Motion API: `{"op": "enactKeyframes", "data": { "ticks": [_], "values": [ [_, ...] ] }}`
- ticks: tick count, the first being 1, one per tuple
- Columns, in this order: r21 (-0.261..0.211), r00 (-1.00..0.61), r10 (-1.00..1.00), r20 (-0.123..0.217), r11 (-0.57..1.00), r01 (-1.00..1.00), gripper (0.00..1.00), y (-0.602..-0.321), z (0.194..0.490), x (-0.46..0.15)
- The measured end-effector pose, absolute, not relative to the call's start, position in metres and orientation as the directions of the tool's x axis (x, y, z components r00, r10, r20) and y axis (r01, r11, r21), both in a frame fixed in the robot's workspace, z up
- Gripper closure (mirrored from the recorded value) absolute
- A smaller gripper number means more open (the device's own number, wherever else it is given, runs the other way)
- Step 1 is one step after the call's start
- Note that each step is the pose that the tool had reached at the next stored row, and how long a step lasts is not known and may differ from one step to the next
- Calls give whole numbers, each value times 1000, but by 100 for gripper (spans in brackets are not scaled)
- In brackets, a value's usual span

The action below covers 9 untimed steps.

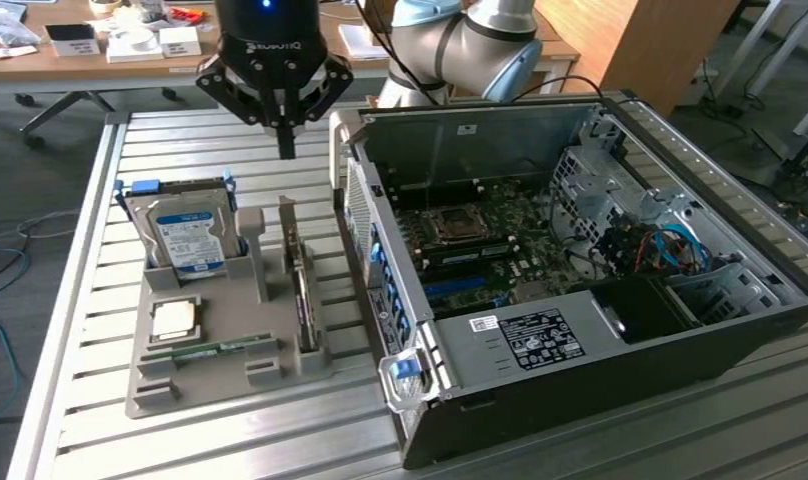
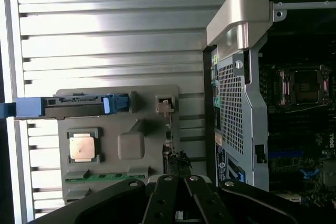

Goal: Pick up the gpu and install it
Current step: 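Reach for the gpu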

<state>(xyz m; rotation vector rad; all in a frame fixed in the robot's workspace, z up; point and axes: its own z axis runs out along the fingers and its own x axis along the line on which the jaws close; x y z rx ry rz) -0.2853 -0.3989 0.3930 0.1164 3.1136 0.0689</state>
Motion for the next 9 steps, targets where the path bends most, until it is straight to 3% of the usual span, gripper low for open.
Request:
{"op": "enactKeyframes", "data": {
  "ticks": [9],
  "values": [
    [45, -997, 75, -23, 996, 74, 89, -407, 393, -292]
  ]
}}
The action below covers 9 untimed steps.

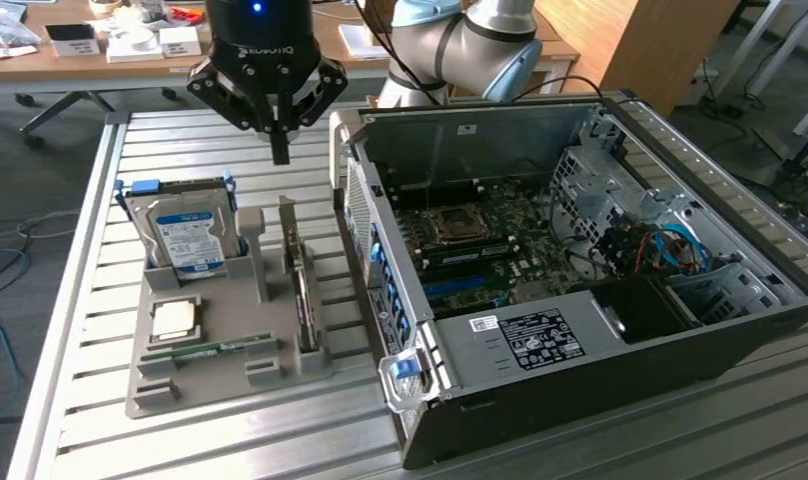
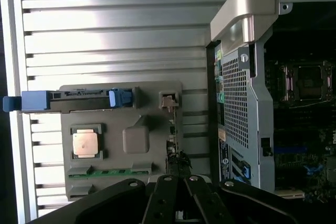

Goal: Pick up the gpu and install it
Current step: 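Reach for the gpu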

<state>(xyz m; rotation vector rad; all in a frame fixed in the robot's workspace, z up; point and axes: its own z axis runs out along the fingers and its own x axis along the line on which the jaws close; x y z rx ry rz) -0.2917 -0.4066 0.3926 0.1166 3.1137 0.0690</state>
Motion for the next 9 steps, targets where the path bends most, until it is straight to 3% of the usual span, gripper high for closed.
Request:
{"op": "enactKeyframes", "data": {
  "ticks": [9],
  "values": [
    [45, -997, 75, -23, 996, 74, 89, -412, 392, -292]
  ]
}}
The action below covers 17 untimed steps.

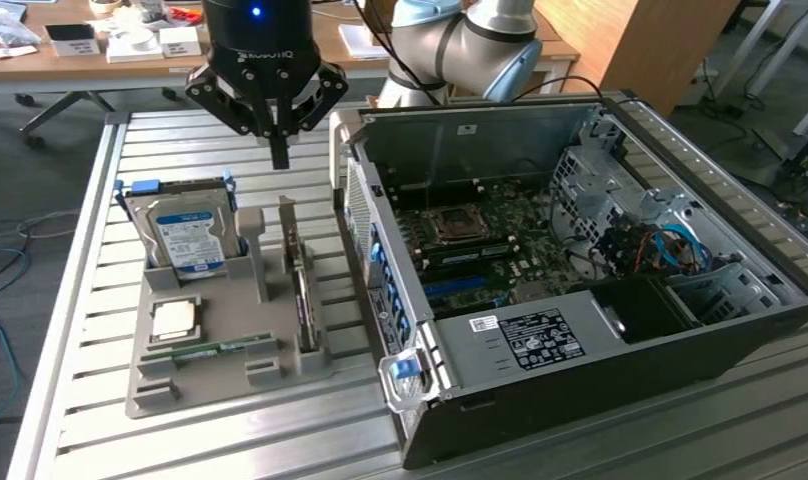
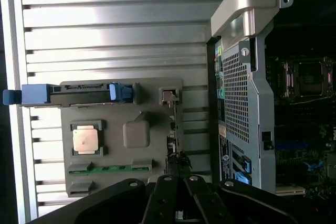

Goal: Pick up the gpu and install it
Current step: 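Reach for the gpu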

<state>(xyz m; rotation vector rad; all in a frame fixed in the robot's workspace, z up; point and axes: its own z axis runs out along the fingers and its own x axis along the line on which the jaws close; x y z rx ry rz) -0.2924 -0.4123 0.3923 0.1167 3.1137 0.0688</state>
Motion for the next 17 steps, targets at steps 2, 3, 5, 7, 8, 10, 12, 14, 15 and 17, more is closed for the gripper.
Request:
{"op": "enactKeyframes", "data": {
  "ticks": [2, 3, 5, 7, 8, 10, 12, 14, 15, 17],
  "values": [
    [45, -997, 75, -23, 996, 74, 89, -412, 392, -292],
    [45, -997, 75, -23, 996, 74, 89, -413, 392, -292],
    [45, -997, 75, -23, 996, 74, 89, -414, 392, -292],
    [45, -997, 75, -23, 996, 74, 89, -415, 392, -292],
    [45, -997, 75, -23, 996, 74, 89, -416, 392, -292],
    [45, -997, 75, -23, 996, 74, 89, -417, 392, -292],
    [45, -997, 75, -23, 996, 74, 89, -418, 392, -292],
    [45, -997, 75, -23, 996, 74, 89, -421, 392, -292],
    [45, -997, 75, -23, 996, 74, 89, -422, 392, -292],
    [45, -997, 75, -23, 996, 74, 89, -425, 392, -292]
  ]
}}
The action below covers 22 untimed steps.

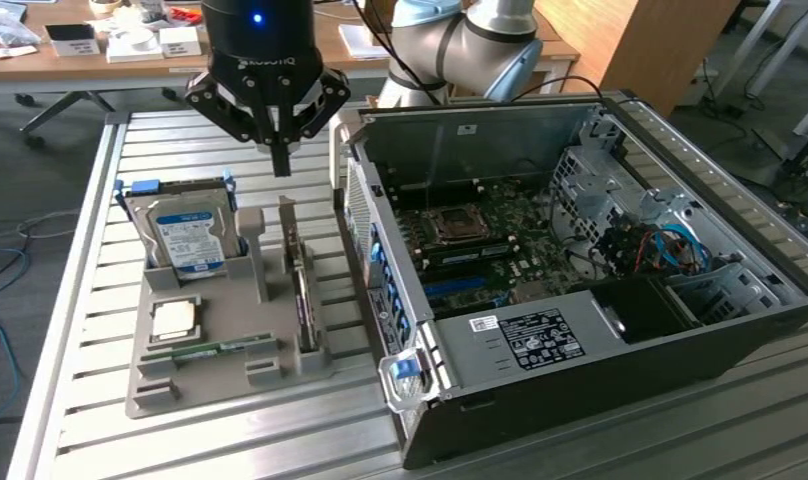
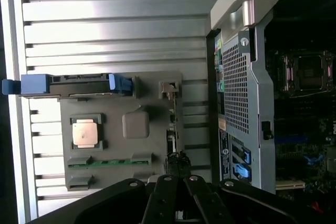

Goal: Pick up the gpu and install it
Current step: 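Reach for the gpu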

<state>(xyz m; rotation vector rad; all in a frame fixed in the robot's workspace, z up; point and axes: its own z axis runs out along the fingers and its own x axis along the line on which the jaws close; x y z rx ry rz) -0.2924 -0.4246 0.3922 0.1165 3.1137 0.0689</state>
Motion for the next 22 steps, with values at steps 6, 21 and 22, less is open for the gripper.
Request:
{"op": "enactKeyframes", "data": {
  "ticks": [6, 21, 22],
  "values": [
    [45, -997, 75, -23, 996, 74, 89, -434, 392, -292],
    [45, -997, 75, -23, 996, 74, 89, -443, 392, -292],
    [45, -997, 75, -23, 996, 74, 89, -443, 392, -292]
  ]
}}
